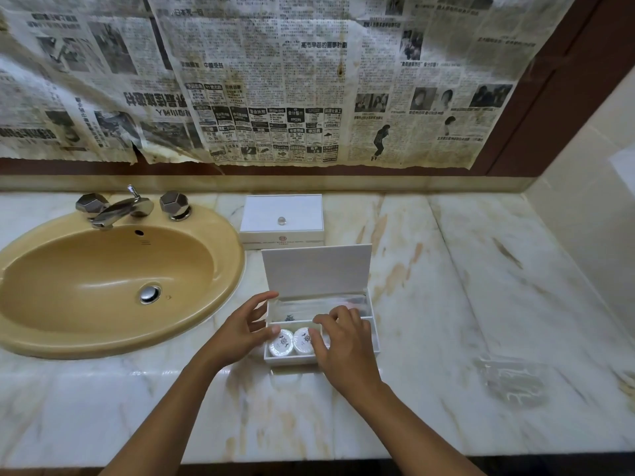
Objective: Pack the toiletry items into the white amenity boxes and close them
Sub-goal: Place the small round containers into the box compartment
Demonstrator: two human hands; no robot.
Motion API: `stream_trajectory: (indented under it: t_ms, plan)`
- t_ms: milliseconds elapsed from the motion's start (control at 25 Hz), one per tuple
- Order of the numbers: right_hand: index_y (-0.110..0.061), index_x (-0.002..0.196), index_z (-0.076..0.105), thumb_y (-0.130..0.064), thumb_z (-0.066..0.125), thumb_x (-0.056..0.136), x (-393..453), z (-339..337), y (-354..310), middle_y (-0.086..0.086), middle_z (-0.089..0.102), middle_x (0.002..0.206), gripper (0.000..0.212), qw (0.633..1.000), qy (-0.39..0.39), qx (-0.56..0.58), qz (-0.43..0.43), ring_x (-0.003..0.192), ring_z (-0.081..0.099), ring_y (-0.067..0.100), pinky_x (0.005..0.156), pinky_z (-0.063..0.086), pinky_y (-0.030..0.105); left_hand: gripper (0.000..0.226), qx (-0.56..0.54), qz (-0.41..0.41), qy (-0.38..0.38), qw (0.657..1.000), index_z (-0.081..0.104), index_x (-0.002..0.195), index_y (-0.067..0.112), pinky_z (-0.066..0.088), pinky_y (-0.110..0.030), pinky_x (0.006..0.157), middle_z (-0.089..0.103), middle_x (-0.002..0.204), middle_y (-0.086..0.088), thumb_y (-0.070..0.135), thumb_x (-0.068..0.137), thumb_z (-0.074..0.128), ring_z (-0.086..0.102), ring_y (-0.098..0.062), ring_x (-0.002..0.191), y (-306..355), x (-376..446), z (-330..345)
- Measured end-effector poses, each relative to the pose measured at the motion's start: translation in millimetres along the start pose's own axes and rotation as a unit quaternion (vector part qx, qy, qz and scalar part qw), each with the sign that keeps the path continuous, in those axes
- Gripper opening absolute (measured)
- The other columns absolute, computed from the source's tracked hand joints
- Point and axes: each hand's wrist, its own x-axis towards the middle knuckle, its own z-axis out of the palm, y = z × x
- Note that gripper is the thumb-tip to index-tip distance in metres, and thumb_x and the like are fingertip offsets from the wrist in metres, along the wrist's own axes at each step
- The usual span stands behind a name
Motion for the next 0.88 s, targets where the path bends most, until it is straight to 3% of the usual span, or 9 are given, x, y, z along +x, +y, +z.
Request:
stream_trajectory:
  t_ms: [80,280,440,720,880]
  plan:
    - [-0.024,0.094,0.07,-0.039,0.048,0.085,-1,0,6,-0.004,0.059,0.088,0.028,1.0,-0.001,0.003,0.011,0.086,0.057,0.019,0.072,0.048,0.035,0.057,-0.008,-0.008,-0.01,1.0,0.054,0.129,0.045,0.046,-0.035,0.107,0.056,0.139,0.007,0.018,0.084,0.077,0.038,-0.008,0.139,1,3,2]
    - [-0.022,0.093,0.068,-0.036,0.051,0.085,-9,-2,16,-0.002,0.056,0.089,0.024,0.999,0.002,0.016,0.032,0.087,0.056,0.021,0.071,0.048,0.035,0.057,-0.029,-0.025,-0.031,0.999,0.054,0.128,0.041,0.056,-0.024,0.08,0.061,0.132,-0.001,0.01,0.085,0.074,0.054,-0.014,0.129,13,8,13]
    - [-0.021,0.092,0.068,-0.038,0.046,0.085,-11,-4,22,-0.002,0.056,0.087,0.028,0.999,0.017,0.019,0.038,0.085,0.056,0.021,0.069,0.05,0.036,0.057,-0.043,-0.046,-0.05,0.997,0.053,0.128,0.041,0.055,-0.025,0.067,0.058,0.136,-0.007,0.011,0.085,0.074,0.067,-0.021,0.111,20,11,17]
    - [-0.022,0.091,0.066,-0.037,0.042,0.086,-13,-7,31,-0.002,0.055,0.088,0.029,0.998,0.035,0.034,0.042,0.086,0.056,0.021,0.071,0.05,0.036,0.056,-0.041,-0.072,-0.064,0.995,0.052,0.127,0.043,0.059,-0.03,0.066,0.057,0.138,0.001,0.011,0.086,0.073,0.07,-0.018,0.106,33,14,25]
    - [-0.023,0.096,0.067,-0.037,0.042,0.088,-11,-11,42,-0.004,0.06,0.095,0.03,0.995,0.066,0.051,0.059,0.092,0.055,0.019,0.078,0.045,0.031,0.056,-0.026,-0.083,-0.057,0.995,0.051,0.128,0.041,0.058,-0.026,0.063,0.055,0.124,0.008,0.008,0.087,0.072,0.069,0.002,0.096,41,13,27]
